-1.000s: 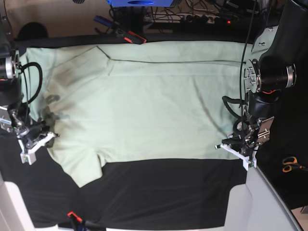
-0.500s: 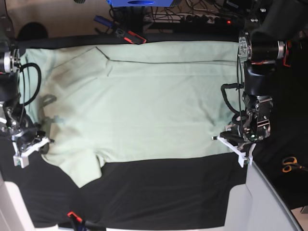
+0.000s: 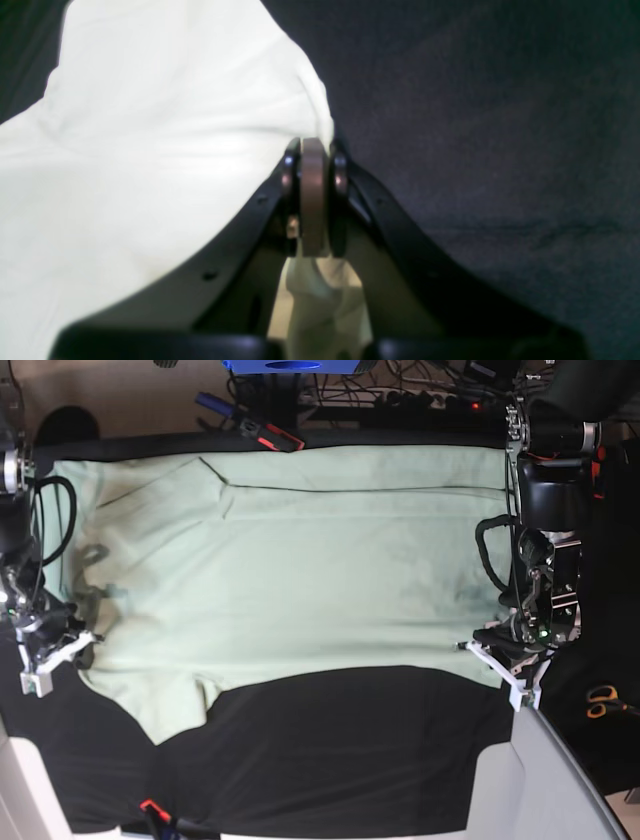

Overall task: Fold the T-shirt properly
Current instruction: 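Grasp the hem corners with both grippers and fold them over the body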

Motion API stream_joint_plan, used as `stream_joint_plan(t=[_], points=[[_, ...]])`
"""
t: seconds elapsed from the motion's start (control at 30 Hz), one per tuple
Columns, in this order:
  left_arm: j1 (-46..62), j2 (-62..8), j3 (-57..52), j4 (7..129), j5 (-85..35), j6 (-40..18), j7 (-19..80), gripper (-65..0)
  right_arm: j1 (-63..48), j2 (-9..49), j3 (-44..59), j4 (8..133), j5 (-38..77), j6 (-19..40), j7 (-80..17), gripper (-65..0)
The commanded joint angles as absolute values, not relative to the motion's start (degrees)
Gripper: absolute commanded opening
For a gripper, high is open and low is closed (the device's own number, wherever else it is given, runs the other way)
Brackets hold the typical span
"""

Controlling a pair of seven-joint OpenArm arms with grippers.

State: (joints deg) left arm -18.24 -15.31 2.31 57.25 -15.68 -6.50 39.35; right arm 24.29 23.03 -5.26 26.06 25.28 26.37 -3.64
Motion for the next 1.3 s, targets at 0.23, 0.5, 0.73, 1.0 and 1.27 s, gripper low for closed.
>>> stream_joint_plan(t=[0.23, 0.5, 0.73, 1.0, 1.27], points=[[-15.52, -17.36, 1.63, 63.08, -15.87, -8.13, 38.55, -65.0, 21.14, 24.48, -0.40, 34.42, 25.89, 26.33, -6.90, -65.0], [-13.32, -18.24, 1.45, 64.48, -15.78, -11.91, 38.64, -65.0, 19.12, 24.40, 1.98, 39.08, 25.71, 26.33, -12.18, -65.0], [-10.24, -19.21, 1.36, 71.34, -15.87, -11.91, 43.21, -65.0, 17.89, 24.40, 2.07, 39.08, 25.63, 26.33, -14.29, -65.0], [-6.20, -19.65, 1.36, 75.30, -15.34, -11.91, 45.05, -65.0, 11.30, 24.04, 4.09, 51.03, 25.80, 25.98, -20.62, -65.0], [-1.98, -19.38, 1.54, 76.53, -15.25, -11.91, 45.05, -65.0, 6.90, 22.55, 8.92, 60.18, 25.63, 25.98, -28.70, -65.0]])
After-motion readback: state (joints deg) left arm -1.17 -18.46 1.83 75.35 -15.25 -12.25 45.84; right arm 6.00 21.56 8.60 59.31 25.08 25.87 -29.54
